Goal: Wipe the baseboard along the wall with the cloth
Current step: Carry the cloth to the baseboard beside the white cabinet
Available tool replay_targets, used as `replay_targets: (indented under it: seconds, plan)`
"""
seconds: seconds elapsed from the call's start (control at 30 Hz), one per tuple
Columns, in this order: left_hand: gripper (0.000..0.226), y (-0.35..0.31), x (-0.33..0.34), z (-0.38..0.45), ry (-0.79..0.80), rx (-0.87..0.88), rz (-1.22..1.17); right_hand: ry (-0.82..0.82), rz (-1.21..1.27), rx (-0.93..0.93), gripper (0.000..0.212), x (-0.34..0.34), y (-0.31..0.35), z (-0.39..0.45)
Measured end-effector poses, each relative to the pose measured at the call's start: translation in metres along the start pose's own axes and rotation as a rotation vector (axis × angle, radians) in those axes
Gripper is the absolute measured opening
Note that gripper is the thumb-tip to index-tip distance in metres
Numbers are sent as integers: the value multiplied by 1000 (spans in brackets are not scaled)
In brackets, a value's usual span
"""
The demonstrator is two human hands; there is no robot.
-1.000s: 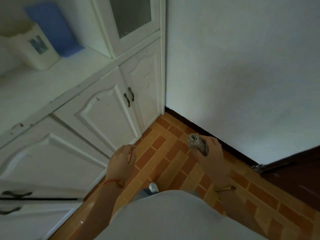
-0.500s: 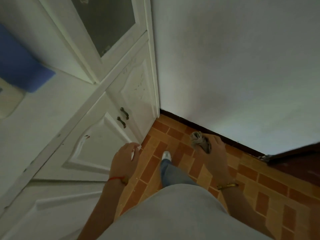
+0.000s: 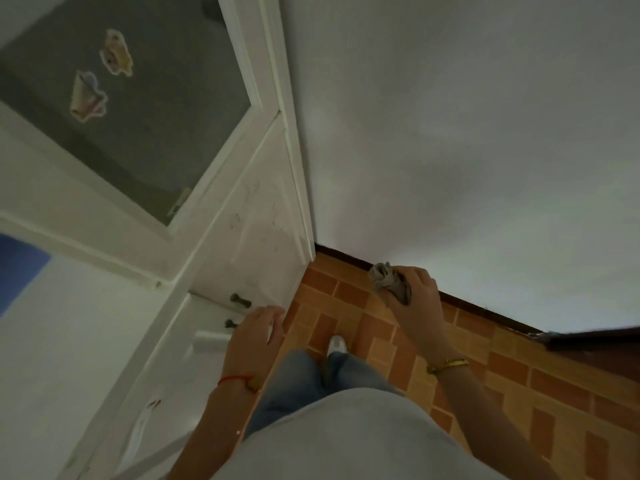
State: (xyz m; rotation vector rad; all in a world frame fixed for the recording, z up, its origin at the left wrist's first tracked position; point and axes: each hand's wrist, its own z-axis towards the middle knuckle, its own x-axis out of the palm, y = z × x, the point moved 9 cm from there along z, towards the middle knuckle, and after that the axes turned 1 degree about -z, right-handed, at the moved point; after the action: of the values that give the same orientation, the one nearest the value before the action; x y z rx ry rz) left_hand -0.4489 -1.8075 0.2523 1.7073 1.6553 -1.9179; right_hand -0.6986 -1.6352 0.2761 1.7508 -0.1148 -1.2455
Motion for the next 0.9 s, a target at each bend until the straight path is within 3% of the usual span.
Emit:
replay_targets:
  seconds: [0.13, 0.3, 0.6, 0.7, 0.9]
  plan:
    - [29, 7, 16, 29, 97, 13, 26, -5, 4, 42, 36, 18, -8, 28]
    - [67, 30, 54, 75, 245, 42, 35, -19, -48, 132, 38, 54, -50, 54]
    - [60, 111, 201, 217, 304, 98, 113, 25, -102, 227, 40, 192, -191, 128]
    - [65, 148, 270, 262, 307, 97, 89, 47, -119, 219, 39, 257, -254, 155]
    - [55, 256, 429, 335, 357, 156, 136, 137, -175, 124, 37, 397, -376, 202]
